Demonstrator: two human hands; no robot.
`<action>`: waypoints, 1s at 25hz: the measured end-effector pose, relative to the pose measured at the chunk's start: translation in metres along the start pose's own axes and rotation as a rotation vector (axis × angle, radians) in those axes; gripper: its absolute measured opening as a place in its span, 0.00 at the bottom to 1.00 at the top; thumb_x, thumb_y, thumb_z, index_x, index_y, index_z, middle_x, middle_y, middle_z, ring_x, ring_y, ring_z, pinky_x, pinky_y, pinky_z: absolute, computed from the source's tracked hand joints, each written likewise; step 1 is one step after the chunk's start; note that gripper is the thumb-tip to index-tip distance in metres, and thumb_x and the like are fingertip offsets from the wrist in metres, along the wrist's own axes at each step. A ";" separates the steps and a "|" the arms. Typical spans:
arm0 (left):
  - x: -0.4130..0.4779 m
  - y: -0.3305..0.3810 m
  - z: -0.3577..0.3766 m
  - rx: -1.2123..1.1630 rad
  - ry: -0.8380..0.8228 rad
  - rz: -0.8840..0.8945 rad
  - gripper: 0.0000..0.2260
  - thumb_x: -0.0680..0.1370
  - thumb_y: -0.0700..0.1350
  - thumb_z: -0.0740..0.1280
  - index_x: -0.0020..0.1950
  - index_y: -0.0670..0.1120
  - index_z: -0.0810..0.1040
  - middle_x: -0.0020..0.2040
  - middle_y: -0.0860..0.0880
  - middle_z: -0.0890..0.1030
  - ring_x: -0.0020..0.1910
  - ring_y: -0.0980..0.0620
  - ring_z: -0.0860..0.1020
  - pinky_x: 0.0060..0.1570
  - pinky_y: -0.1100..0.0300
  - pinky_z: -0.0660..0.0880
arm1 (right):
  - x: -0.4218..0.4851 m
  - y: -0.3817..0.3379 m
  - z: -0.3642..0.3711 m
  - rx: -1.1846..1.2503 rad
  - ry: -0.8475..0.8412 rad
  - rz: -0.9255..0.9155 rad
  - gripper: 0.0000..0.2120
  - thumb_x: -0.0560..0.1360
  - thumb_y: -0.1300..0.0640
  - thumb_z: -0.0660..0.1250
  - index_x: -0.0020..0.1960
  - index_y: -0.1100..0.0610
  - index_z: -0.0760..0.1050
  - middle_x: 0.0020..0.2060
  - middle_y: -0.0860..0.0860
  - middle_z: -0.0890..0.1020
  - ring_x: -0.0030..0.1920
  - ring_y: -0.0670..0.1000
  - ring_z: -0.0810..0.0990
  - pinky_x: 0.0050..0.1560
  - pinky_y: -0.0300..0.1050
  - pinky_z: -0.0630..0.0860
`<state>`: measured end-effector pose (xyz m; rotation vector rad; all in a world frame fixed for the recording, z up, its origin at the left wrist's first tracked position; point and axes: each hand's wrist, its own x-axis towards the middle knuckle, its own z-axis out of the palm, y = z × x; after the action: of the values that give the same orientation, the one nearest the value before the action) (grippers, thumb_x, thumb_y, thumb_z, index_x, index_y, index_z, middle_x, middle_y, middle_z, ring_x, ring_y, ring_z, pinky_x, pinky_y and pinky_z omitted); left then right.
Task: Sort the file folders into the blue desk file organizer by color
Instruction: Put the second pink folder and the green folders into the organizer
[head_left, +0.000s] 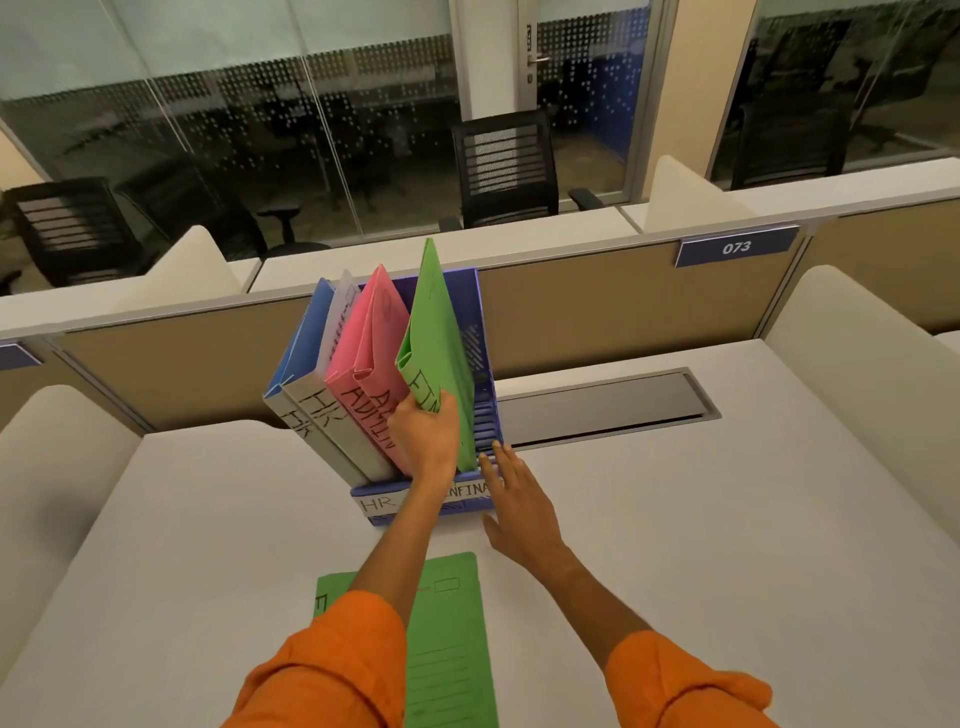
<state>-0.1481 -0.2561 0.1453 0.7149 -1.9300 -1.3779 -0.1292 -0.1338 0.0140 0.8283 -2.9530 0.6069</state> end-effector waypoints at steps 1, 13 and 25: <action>0.001 -0.005 0.003 0.024 -0.008 -0.002 0.04 0.72 0.41 0.69 0.41 0.43 0.83 0.34 0.50 0.83 0.31 0.51 0.82 0.31 0.60 0.79 | 0.000 0.000 0.001 0.004 0.002 0.001 0.39 0.77 0.50 0.68 0.80 0.54 0.50 0.81 0.55 0.50 0.80 0.56 0.48 0.76 0.46 0.52; -0.012 -0.027 0.005 0.179 -0.048 -0.097 0.10 0.72 0.47 0.73 0.48 0.42 0.84 0.42 0.47 0.87 0.38 0.49 0.84 0.38 0.57 0.81 | 0.001 0.002 0.007 -0.025 -0.030 0.007 0.43 0.77 0.46 0.67 0.81 0.54 0.46 0.81 0.55 0.44 0.80 0.55 0.42 0.79 0.48 0.51; -0.105 -0.080 -0.088 0.412 -0.296 0.180 0.20 0.79 0.52 0.66 0.70 0.49 0.73 0.65 0.51 0.79 0.63 0.52 0.77 0.61 0.58 0.75 | -0.023 -0.032 -0.022 -0.037 -0.020 0.052 0.42 0.79 0.42 0.61 0.81 0.54 0.39 0.80 0.54 0.39 0.80 0.54 0.38 0.79 0.51 0.41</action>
<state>-0.0089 -0.2540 0.0693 0.5234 -2.4881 -1.0295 -0.0952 -0.1394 0.0430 0.7615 -3.0028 0.5472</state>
